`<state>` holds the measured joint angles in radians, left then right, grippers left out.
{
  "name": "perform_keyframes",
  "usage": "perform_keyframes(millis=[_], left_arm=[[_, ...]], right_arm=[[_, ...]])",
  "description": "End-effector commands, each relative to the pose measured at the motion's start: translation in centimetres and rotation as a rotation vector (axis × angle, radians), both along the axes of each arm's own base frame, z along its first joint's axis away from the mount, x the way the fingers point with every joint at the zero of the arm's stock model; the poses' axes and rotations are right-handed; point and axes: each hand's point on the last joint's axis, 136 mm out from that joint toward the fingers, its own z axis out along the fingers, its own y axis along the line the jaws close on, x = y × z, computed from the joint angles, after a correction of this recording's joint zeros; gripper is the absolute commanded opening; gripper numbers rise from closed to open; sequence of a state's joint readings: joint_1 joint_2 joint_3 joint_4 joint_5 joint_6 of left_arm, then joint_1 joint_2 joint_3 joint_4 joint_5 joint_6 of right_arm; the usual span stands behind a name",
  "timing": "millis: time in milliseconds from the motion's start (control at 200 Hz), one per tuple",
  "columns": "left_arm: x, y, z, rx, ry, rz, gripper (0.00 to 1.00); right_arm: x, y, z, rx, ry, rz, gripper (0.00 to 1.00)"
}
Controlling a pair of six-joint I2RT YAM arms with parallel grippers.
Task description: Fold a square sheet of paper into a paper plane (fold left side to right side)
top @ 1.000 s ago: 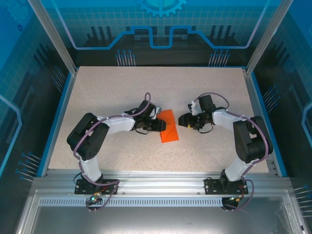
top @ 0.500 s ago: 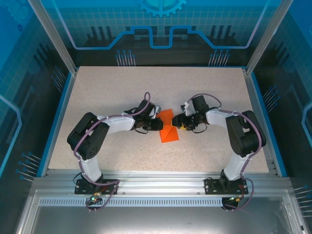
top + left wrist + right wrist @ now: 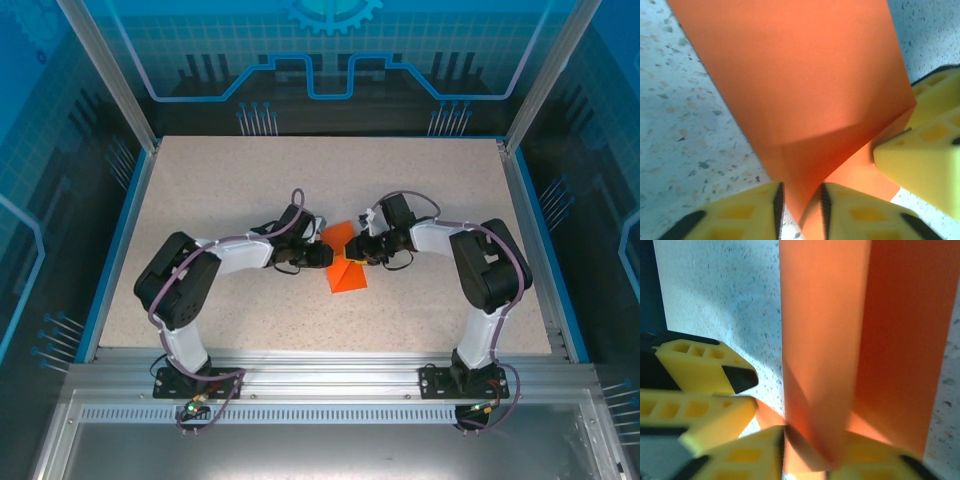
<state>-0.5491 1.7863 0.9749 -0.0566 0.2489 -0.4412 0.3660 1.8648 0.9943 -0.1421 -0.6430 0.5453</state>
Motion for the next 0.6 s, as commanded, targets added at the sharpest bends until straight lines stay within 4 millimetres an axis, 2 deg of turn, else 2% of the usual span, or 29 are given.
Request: perform_keyframes(millis=[0, 95, 210, 360, 465, 595], left_arm=[[0.3, 1.4, 2.5, -0.030, -0.046, 0.041, 0.54], [0.1, 2.6, 4.8, -0.067, -0.087, 0.074, 0.76], [-0.3, 4.2, 8.3, -0.140, -0.148, 0.140, 0.98], [-1.4, 5.0, 13.1, -0.290, -0.213, 0.190, 0.98], [-2.4, 4.3, 17.0, -0.430, -0.256, 0.166, 0.98], [-3.2, 3.0, 21.0, -0.591, -0.283, 0.110, 0.98]], right_arm=[[0.7, 0.4, 1.8, 0.052, -0.031, 0.004, 0.11], [1.3, 0.0, 3.9, 0.096, -0.083, -0.006, 0.02], [2.2, -0.7, 8.1, 0.184, -0.182, -0.012, 0.00], [2.9, -1.4, 14.6, 0.324, -0.313, -0.015, 0.00], [2.8, -1.4, 19.0, 0.398, -0.387, -0.002, 0.00], [2.3, -1.0, 23.1, 0.471, -0.435, 0.015, 0.00]])
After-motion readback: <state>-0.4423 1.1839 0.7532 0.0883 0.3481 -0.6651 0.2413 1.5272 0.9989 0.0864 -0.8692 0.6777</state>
